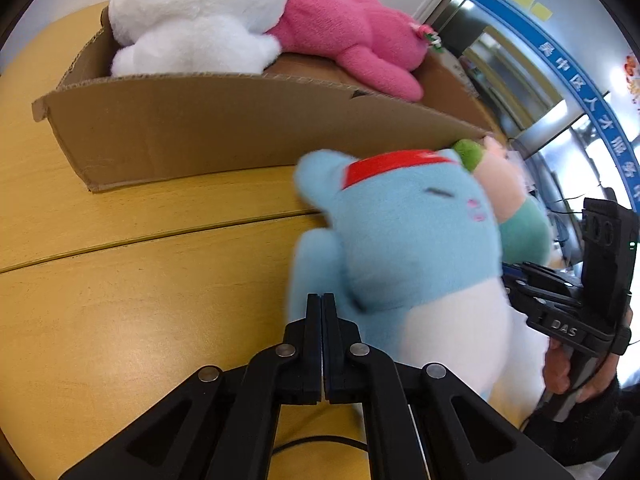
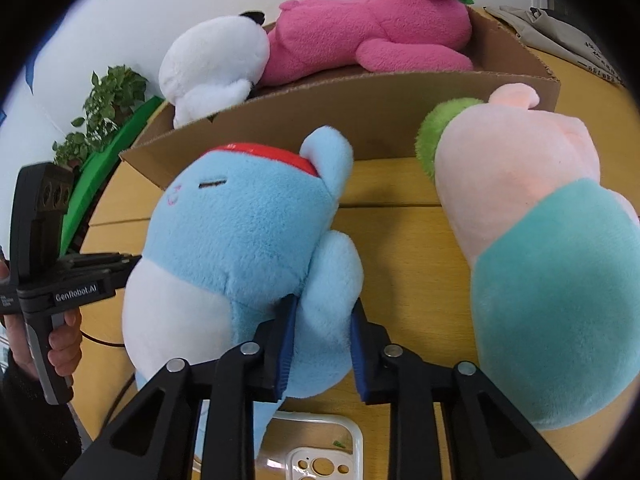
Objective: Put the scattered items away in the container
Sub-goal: 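Lift the blue cat plush up with the right gripper, then lower the blue cat into the box beside the panda and open the grippers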
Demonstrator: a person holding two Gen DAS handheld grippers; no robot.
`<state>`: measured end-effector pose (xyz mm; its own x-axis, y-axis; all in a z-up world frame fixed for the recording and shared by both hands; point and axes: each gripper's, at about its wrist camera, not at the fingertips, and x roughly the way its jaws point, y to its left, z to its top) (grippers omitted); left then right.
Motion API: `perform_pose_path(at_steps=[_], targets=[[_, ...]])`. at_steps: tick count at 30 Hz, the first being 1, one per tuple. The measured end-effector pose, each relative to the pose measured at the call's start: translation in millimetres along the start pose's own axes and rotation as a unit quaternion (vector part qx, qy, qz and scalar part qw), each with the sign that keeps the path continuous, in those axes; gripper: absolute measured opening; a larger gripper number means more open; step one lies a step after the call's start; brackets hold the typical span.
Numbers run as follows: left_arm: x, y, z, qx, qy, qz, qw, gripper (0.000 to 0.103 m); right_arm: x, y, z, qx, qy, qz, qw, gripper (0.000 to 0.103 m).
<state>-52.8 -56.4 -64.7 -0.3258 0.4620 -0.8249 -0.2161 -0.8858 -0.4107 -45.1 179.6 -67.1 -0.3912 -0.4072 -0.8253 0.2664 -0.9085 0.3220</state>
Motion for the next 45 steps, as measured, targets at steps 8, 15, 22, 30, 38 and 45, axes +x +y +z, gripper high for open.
perform_pose_path(at_steps=[8, 15, 22, 30, 38, 45], targets=[[-30, -32, 13, 0.039, -0.04, -0.002, 0.9984, 0.0, -31, 18, 13, -0.043, -0.05, 0.0, 0.998, 0.012], [-8, 13, 3, -0.022, -0.01, 0.008, 0.9997, 0.026, -2, -6, 12, -0.014, 0.007, -0.008, 1.0, 0.032], [13, 25, 7, -0.039, 0.007, -0.038, 0.9985, 0.049, 21, -3, 12, -0.018, 0.038, -0.006, 0.999, 0.036], [10, 10, 0, -0.006, 0.022, -0.049, 0.9986, 0.022, 19, -3, 8, -0.025, 0.029, 0.014, 0.999, 0.02], [-54, -23, 20, 0.017, -0.059, -0.043, 0.9972, 0.02, -29, 15, 28, -0.049, -0.048, 0.007, 0.998, 0.018], [-106, -57, 91, 0.065, -0.135, -0.028, 0.9883, 0.02, -94, 30, 88, -0.082, -0.145, -0.011, 0.986, 0.018]])
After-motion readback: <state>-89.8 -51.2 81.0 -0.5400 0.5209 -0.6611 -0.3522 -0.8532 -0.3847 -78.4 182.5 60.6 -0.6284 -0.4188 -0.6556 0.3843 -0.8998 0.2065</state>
